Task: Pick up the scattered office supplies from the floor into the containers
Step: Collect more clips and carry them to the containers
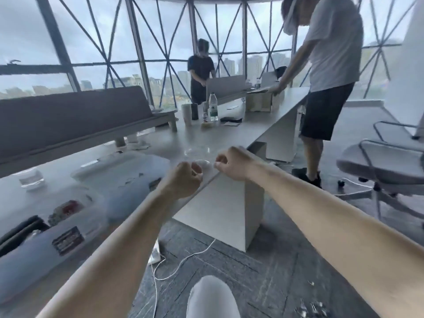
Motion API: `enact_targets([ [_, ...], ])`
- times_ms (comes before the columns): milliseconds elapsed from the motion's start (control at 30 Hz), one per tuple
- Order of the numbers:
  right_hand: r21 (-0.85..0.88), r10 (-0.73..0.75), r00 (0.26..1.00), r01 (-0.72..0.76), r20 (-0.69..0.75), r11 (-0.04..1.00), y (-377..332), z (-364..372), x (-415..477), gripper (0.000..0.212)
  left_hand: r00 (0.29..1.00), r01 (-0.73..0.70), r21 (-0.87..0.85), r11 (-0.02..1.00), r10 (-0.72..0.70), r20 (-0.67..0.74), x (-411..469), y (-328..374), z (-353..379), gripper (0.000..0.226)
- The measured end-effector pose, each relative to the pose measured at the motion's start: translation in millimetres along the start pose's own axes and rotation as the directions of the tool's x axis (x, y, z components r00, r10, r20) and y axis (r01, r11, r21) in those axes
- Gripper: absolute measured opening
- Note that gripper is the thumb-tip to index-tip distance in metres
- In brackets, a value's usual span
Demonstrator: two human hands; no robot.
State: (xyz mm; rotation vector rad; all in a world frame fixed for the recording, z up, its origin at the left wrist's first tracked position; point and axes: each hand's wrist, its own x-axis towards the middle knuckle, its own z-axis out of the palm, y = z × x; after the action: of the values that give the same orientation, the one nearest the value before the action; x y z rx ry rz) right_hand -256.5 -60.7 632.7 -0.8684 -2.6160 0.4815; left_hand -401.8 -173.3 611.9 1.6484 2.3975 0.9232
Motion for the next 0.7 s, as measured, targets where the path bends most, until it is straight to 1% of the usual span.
enact_targets([
  [67, -0.050, 0.078, 0.997, -0.078, -0.004, 0.996, 42.4, -10.2, -53.1, 0.024, 0.995, -0.060, -0.044, 0.997, 0.064, 0.078, -5.6, 31.0, 43.6, 0.008],
  [167, -0.088, 0.223, 0.974, -0.220, 0.037, 0.972, 107.4, -15.2, -132.6, 0.025, 0.976, -0.113, -0.113, 0.987, 0.132, 0.171, -16.2, 79.4, 115.7, 0.009],
  [267, -0.113, 0.394, 0.913, -0.383, 0.108, 0.917, 176.0, -8.3, -195.7, 0.025, 0.938, -0.143, -0.153, 0.978, 0.184, 0.295, -29.7, 121.9, 187.7, 0.007],
  [333, -0.115, 0.477, 0.864, -0.464, 0.159, 0.878, 222.0, 1.3, -224.1, 0.026, 0.908, -0.139, -0.178, 0.974, 0.197, 0.369, -37.9, 141.8, 234.3, 0.006],
  [433, -0.091, 0.554, 0.800, -0.549, 0.232, 0.831, 285.3, 20.2, -246.3, 0.026, 0.862, -0.107, -0.157, 0.982, 0.170, 0.477, -38.7, 159.7, 300.4, 0.007],
  [533, -0.098, 0.580, 0.748, -0.583, 0.324, 0.806, 346.6, 33.2, -249.3, 0.028, 0.805, -0.100, -0.091, 0.991, 0.134, 0.577, -29.4, 173.7, 355.9, 0.009],
  [600, -0.103, 0.600, 0.717, -0.608, 0.356, 0.787, 380.3, 32.6, -242.8, 0.028, 0.761, -0.096, -0.038, 0.995, 0.098, 0.641, -24.9, 182.1, 378.4, 0.014],
  [700, -0.090, 0.636, 0.678, -0.655, 0.369, 0.750, 405.8, 28.0, -238.4, 0.029, 0.693, -0.064, 0.016, 0.998, 0.033, 0.720, -30.1, 194.5, 390.7, 0.023],
])
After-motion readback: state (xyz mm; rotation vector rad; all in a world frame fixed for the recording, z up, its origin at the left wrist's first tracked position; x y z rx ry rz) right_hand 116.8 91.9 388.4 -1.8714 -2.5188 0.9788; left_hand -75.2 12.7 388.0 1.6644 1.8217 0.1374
